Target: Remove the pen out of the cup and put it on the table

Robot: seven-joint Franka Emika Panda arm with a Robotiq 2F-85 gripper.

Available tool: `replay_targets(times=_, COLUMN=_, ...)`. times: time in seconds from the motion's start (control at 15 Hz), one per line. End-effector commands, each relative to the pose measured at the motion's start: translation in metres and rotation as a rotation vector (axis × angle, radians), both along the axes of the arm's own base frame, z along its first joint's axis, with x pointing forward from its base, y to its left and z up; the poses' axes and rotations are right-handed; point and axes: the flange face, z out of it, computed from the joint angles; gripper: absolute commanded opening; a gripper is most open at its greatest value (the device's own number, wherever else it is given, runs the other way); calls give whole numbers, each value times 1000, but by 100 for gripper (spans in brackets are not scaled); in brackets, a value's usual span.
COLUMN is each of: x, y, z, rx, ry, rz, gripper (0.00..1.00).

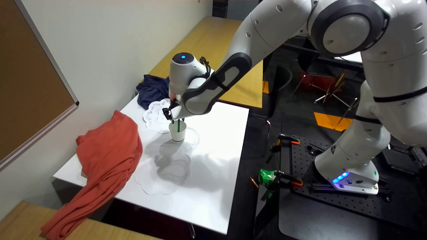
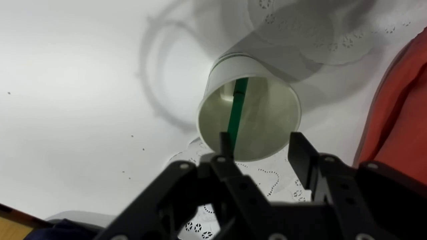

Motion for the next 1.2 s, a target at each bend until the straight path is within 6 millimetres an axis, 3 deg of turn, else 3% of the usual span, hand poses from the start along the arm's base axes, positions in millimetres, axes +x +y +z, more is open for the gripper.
replay_targets(times=0.0, x=10, y=-4, z=-9, rx=5, ry=8, rz=-28, gripper=46)
replay_targets(times=0.33, x=14, y=-9, z=-25, rx=6, ry=23, rz=-43, gripper=51)
replay_targets(times=0.47, x=15, y=-11, z=-30, rx=5, ry=25, rz=-46, gripper=37)
replay_targets(times=0.67, x=18, y=-12, z=-33, rx=5, ry=27, rz=-49, gripper=24)
replay_targets(times=1.13, x=21, y=-16, z=-42, rx=0, ry=38, rz=-57, gripper=35)
